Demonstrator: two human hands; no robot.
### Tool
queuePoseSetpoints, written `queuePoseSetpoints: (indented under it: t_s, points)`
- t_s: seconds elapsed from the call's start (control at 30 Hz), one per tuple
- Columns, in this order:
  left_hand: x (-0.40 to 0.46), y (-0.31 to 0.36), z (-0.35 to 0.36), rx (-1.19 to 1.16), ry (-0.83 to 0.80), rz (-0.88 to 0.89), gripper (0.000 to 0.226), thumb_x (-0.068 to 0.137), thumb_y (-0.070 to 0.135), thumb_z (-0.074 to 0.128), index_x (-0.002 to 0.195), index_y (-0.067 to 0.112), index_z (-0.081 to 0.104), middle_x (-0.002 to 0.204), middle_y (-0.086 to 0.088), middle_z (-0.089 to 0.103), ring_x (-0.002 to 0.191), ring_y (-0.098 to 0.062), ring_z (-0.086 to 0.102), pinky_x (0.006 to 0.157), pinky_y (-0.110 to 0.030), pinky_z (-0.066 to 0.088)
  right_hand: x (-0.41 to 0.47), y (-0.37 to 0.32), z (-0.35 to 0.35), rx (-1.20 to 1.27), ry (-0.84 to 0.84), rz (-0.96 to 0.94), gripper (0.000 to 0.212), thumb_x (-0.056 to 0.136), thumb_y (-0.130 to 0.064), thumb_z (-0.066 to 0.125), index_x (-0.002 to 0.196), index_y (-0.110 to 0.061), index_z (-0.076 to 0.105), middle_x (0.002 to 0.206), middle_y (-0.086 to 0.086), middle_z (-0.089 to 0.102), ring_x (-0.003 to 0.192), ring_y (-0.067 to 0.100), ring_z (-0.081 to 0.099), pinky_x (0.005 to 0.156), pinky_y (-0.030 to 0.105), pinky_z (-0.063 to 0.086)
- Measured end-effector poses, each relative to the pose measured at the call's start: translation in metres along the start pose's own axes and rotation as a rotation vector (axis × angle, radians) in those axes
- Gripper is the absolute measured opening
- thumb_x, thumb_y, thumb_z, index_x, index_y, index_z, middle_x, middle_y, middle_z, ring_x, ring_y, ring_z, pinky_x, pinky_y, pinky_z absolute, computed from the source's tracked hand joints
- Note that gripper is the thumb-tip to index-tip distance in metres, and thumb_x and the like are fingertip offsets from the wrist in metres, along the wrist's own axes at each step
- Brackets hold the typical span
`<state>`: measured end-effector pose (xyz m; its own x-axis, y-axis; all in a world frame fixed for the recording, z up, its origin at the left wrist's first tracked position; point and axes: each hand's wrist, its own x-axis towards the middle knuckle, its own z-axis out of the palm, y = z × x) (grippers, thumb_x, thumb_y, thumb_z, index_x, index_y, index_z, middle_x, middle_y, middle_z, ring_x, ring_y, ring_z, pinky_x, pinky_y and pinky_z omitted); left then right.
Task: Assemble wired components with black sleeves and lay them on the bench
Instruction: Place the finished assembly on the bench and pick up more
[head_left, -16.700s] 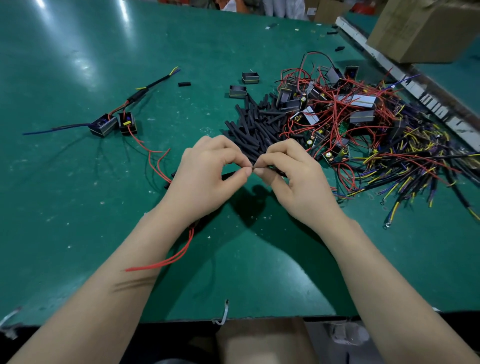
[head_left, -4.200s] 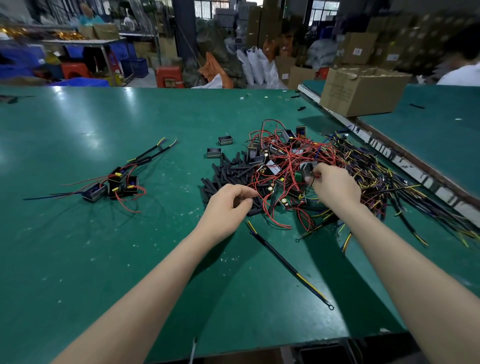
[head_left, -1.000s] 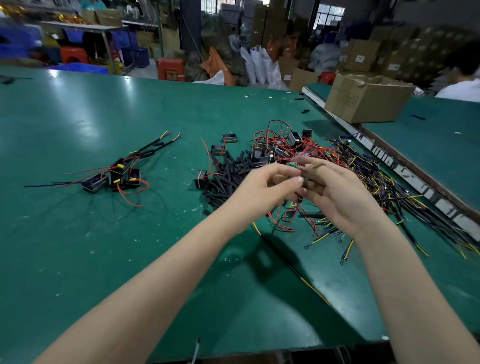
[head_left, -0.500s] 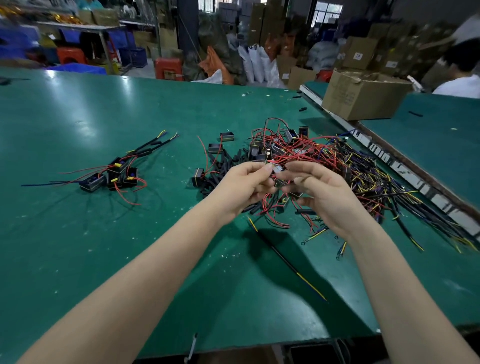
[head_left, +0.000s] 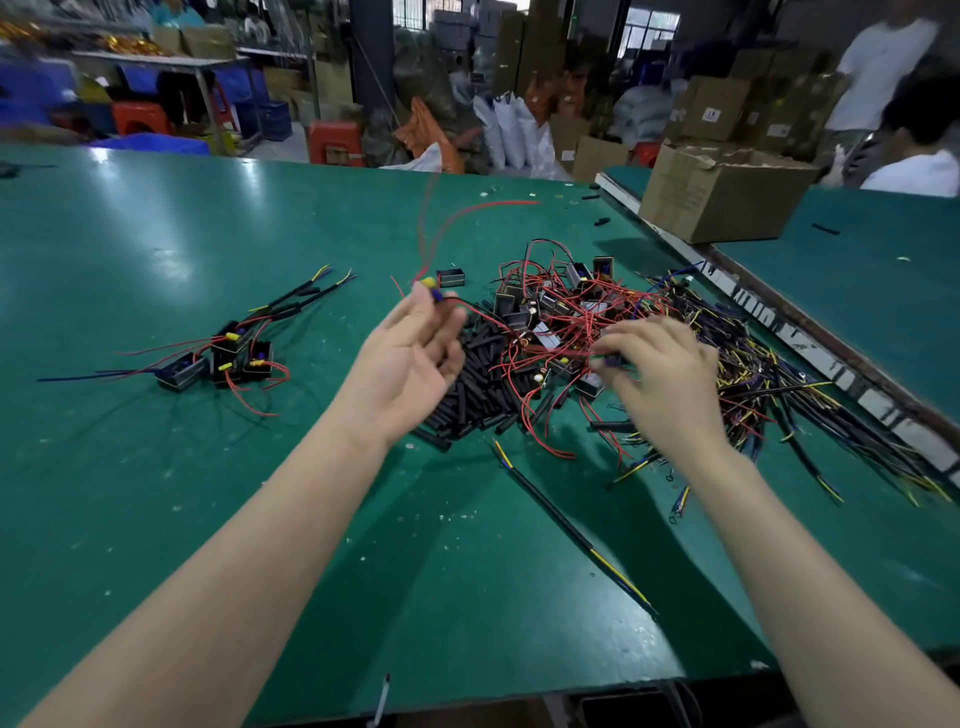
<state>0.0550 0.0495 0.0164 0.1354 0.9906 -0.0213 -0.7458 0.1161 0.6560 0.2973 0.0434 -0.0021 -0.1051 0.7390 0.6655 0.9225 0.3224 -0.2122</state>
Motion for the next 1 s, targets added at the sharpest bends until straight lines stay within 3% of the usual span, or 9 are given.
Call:
queuePoseSetpoints:
  t_s: [0.07,0.17,0.3,0.37,0.47,0.57,0.67,0.8,1.0]
  points:
    - [0.001,0.002,-0.011,-0.111,0.073,-0.012,0.014,0.089,0.033,0.055,0.093,0.020,0.059,0.084,0.009,0.069,0.077,-0.002,0.065,0.065,-0.015,0.044,0.013,-0.006,-0.013,0.135,0.032,-0.040,0.017,0.085,-0.014,0.070,0.102,-0.013,0.071,0.110,0.002,0.068,0.112,0.026,0.057,0.093,0.040,0.040]
    - [-0.002,-0.004,-0.017,-0.165,0.093,-0.059,0.023,0.093,0.033,0.051,0.089,0.015,0.063,0.085,0.010,0.070,0.079,-0.002,0.066,0.071,-0.015,0.043,0.036,-0.024,-0.030,0.242,0.020,-0.132,0.027,0.087,0.002,0.060,0.112,-0.006,0.067,0.109,0.012,0.064,0.102,0.024,0.059,0.093,0.024,0.041]
    - [-0.005,-0.004,-0.016,-0.166,0.123,-0.061,0.038,0.092,0.034,0.054,0.064,0.016,0.073,0.080,0.010,0.070,0.079,-0.001,0.066,0.071,-0.016,0.041,0.069,-0.042,-0.053,0.097,0.042,-0.289,0.043,0.083,0.008,0.048,0.116,-0.010,0.067,0.099,0.018,0.055,0.093,0.031,0.053,0.080,0.038,0.045]
    - [-0.006,0.001,-0.019,-0.163,0.140,-0.043,0.039,0.089,0.037,0.057,0.059,0.018,0.073,0.076,0.012,0.069,0.075,0.000,0.065,0.069,-0.015,0.040,0.081,-0.048,-0.061,0.049,-0.106,-0.270,0.047,0.084,0.004,0.046,0.123,-0.015,0.063,0.103,0.015,0.055,0.095,0.030,0.053,0.081,0.036,0.044]
    - [-0.009,0.012,-0.028,-0.198,0.150,0.012,0.023,0.076,0.039,0.063,0.066,0.019,0.067,0.070,0.013,0.066,0.066,0.002,0.061,0.065,-0.014,0.039,0.076,-0.054,-0.059,0.043,-0.473,-0.259,0.045,0.085,-0.002,0.049,0.123,-0.024,0.062,0.107,0.004,0.056,0.092,0.010,0.053,0.079,0.014,0.034]
    - [-0.013,0.018,-0.043,-0.228,0.143,0.065,0.024,0.067,0.039,0.063,0.081,0.019,0.059,0.069,0.013,0.065,0.062,0.001,0.059,0.059,-0.012,0.045,0.049,-0.061,-0.049,0.169,-0.606,-0.271,0.033,0.089,-0.017,0.059,0.121,-0.026,0.063,0.098,-0.005,0.055,0.081,0.000,0.049,0.072,0.008,0.032]
    - [-0.017,0.017,-0.057,-0.193,0.122,0.088,0.032,0.067,0.040,0.061,0.092,0.021,0.061,0.068,0.013,0.063,0.058,0.001,0.057,0.056,-0.012,0.046,0.018,-0.066,-0.031,0.281,-0.675,-0.220,0.042,0.090,-0.046,0.052,0.124,-0.024,0.063,0.103,-0.001,0.060,0.096,0.012,0.055,0.087,0.019,0.041]
    - [-0.015,0.019,-0.062,-0.097,0.193,0.151,0.028,0.065,0.036,0.063,0.086,0.018,0.060,0.062,0.011,0.062,0.051,0.001,0.056,0.046,-0.013,0.043,-0.001,-0.067,-0.004,0.169,-0.828,-0.246,0.044,0.093,-0.048,0.049,0.126,-0.021,0.061,0.111,0.001,0.061,0.105,0.016,0.056,0.095,0.033,0.042]
    - [-0.011,0.016,-0.071,-0.042,0.179,0.117,0.028,0.062,0.037,0.067,0.078,0.020,0.053,0.066,0.010,0.063,0.052,0.000,0.055,0.045,-0.013,0.041,0.024,-0.064,0.020,0.269,-0.643,-0.108,0.024,0.091,-0.038,0.059,0.106,-0.022,0.070,0.098,-0.006,0.066,0.094,0.011,0.059,0.085,0.028,0.045]
